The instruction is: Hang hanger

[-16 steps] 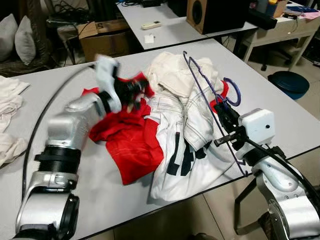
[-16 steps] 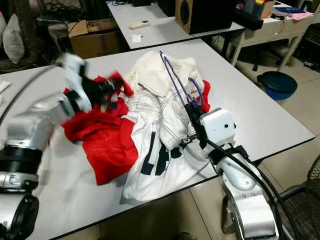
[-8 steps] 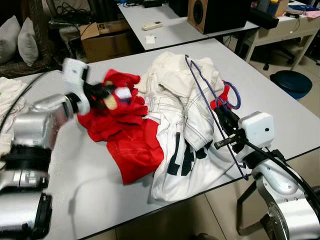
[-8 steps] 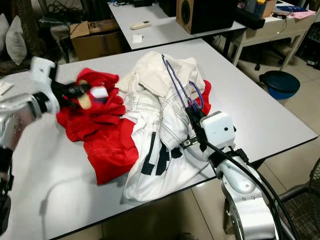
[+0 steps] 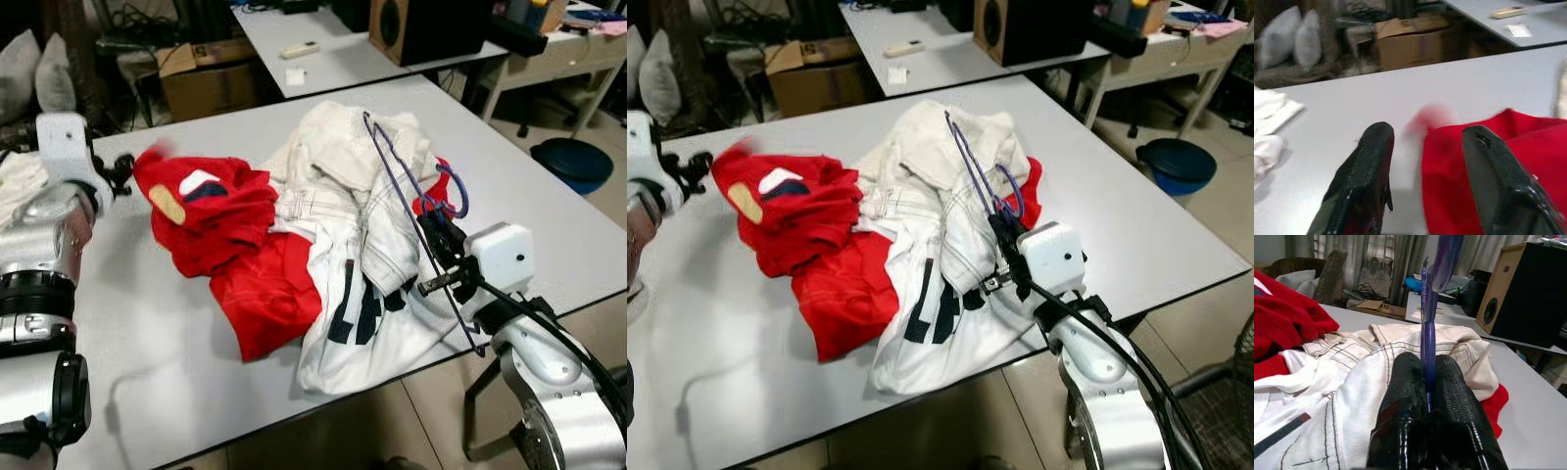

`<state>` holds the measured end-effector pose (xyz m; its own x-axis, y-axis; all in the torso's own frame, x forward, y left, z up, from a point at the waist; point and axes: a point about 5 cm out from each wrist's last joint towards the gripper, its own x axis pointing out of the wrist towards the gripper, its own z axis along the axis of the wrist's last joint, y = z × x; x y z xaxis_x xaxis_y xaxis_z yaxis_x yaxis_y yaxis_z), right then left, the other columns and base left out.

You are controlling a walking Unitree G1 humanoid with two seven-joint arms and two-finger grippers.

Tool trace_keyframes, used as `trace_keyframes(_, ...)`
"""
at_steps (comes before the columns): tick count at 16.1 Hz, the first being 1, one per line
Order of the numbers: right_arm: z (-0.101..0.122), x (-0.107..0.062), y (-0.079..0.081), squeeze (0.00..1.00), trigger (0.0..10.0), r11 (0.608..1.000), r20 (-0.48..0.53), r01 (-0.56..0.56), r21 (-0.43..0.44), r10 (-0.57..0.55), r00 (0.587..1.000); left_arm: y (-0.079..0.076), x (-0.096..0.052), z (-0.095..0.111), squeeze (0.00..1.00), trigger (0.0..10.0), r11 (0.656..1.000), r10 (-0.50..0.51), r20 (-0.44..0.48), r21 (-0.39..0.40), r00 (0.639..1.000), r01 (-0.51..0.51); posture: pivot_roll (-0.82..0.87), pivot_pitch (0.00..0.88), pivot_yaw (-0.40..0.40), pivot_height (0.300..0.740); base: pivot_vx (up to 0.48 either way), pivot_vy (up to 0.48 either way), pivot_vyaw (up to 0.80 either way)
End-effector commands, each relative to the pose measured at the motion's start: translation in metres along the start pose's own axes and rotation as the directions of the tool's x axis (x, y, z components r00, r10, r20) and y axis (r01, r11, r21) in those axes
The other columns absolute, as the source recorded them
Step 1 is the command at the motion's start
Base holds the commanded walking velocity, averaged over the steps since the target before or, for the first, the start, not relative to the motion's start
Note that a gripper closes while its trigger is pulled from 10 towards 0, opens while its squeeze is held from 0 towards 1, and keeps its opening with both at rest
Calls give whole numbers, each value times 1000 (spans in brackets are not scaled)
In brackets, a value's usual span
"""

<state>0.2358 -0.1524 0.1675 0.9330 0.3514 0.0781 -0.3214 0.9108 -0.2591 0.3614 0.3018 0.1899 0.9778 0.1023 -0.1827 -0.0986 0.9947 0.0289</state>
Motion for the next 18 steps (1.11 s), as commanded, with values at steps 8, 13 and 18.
trace_keyframes(8,5,-4,1,0,10000,1000,16,5,-3,-5,1000,-41,-23,25,0,10000,751,-618,53,335,784,569,13,0,98,740,0,0,0)
trace_keyframes(13,5,-4,4,0,10000,1000,18,4,4,-4,1000,-65,-29,-28,0,10000,558,-634,-246,510,733,654,10,0,108,740,0,0,0)
trace_keyframes(18,5,-3,5,0,10000,1000,21,6,11,-6,1000,-82,-27,-28,0,10000,577,-658,-166,517,735,633,18,0,106,740,0,0,0)
